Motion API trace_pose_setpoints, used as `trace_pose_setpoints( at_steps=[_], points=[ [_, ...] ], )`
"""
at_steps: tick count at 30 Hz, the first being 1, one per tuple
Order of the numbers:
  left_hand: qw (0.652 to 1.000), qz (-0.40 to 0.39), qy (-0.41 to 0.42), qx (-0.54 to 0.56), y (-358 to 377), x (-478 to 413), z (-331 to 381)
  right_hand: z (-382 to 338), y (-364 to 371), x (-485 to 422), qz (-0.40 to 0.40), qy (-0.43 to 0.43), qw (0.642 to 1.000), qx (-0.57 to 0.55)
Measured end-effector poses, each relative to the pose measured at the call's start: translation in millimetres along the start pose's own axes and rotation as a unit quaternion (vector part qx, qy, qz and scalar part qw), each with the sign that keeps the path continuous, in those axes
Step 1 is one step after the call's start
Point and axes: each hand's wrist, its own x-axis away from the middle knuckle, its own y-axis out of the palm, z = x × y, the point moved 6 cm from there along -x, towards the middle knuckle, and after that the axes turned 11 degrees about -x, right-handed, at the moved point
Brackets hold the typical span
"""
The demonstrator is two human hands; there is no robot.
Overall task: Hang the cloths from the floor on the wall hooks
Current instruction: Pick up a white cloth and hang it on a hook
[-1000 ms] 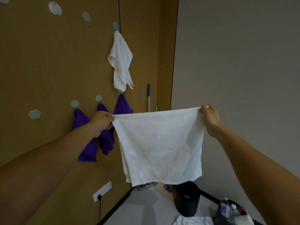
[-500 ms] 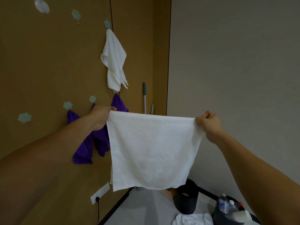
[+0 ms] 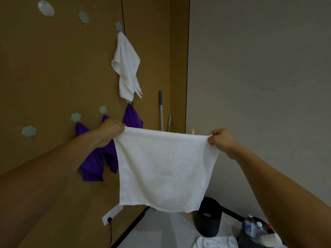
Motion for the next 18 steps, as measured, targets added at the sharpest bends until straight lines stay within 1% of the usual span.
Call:
trace_pose_setpoints(
  at_steps=[2,3,5,8,10,12,13,15,17,18],
  points=[
    [0.999,-0.028,0.014,-0.037,2,1,-5,-4,1,-4,0.025,-0.017,0.999,0.021],
    [0.998,-0.02,0.017,-0.051,1,1,-6,-7,3,-6,0.032,-0.026,0.999,0.017],
    [0.998,0.019,0.024,-0.047,-4,3,-4,-12,6,-8,0.055,-0.031,0.997,-0.038],
    [0.996,0.086,0.017,0.037,-10,6,6,-26,14,-10,0.106,-0.032,0.983,-0.148],
    [0.989,0.111,0.016,0.101,-12,5,12,-40,25,-12,0.103,-0.036,0.978,-0.176],
    [0.978,0.137,0.018,0.157,-15,4,15,-53,38,-16,0.068,-0.04,0.984,-0.158],
    [0.973,0.155,0.024,0.168,-20,3,16,-59,44,-18,0.037,-0.044,0.988,-0.145],
    [0.97,0.183,0.04,0.157,-31,2,19,-72,57,-20,-0.04,-0.067,0.99,-0.12],
    [0.971,0.19,0.053,0.135,-41,0,23,-86,69,-22,-0.103,-0.095,0.985,-0.102],
    [0.972,0.186,0.065,0.127,-45,-1,25,-94,75,-24,-0.123,-0.11,0.982,-0.094]
  ],
)
